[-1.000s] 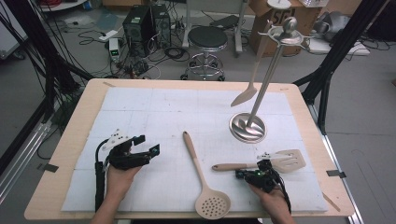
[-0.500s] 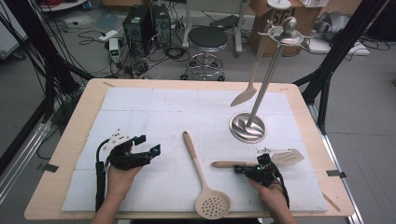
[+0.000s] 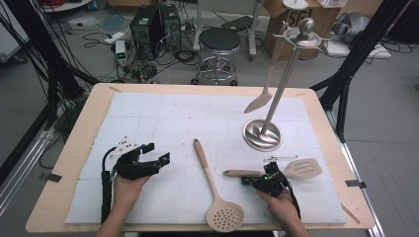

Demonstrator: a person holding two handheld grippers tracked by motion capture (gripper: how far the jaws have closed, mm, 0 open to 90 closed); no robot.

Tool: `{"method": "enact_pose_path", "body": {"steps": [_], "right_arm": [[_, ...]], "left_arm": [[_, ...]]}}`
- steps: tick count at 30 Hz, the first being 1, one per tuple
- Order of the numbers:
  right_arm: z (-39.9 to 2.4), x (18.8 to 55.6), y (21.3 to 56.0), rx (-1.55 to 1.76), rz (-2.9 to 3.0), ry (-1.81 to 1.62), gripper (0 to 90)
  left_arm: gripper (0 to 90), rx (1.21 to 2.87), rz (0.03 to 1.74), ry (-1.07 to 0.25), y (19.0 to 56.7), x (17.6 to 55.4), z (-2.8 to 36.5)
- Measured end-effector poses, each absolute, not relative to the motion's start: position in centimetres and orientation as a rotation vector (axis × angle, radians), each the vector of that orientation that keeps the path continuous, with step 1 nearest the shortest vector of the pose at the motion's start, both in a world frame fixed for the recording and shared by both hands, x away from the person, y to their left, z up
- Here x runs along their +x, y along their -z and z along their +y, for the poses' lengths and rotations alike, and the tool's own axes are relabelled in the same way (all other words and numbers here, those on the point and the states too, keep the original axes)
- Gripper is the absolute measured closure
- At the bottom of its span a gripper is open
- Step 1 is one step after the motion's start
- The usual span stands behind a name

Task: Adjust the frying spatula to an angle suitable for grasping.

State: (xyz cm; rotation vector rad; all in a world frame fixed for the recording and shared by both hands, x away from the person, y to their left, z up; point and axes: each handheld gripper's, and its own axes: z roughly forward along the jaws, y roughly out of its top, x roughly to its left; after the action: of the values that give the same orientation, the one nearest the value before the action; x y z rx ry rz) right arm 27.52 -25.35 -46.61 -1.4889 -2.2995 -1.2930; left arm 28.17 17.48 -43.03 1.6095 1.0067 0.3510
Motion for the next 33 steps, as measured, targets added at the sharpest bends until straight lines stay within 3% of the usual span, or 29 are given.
{"method": "enact_pose_path", "body": {"steps": [19, 33], "right_arm": [[-22.4, 30.3, 46.4, -1.514, -2.320, 1.275, 90.0], [-22.7, 33.1, 46.4, -1.687, -2.297, 1.320, 90.0]], "left_arm": [[22.2, 1.611, 1.006, -0.351, 43.1, 28.2, 17.5], [22.2, 1.604, 1.010, -0.353, 43.1, 28.2, 17.8]]}}
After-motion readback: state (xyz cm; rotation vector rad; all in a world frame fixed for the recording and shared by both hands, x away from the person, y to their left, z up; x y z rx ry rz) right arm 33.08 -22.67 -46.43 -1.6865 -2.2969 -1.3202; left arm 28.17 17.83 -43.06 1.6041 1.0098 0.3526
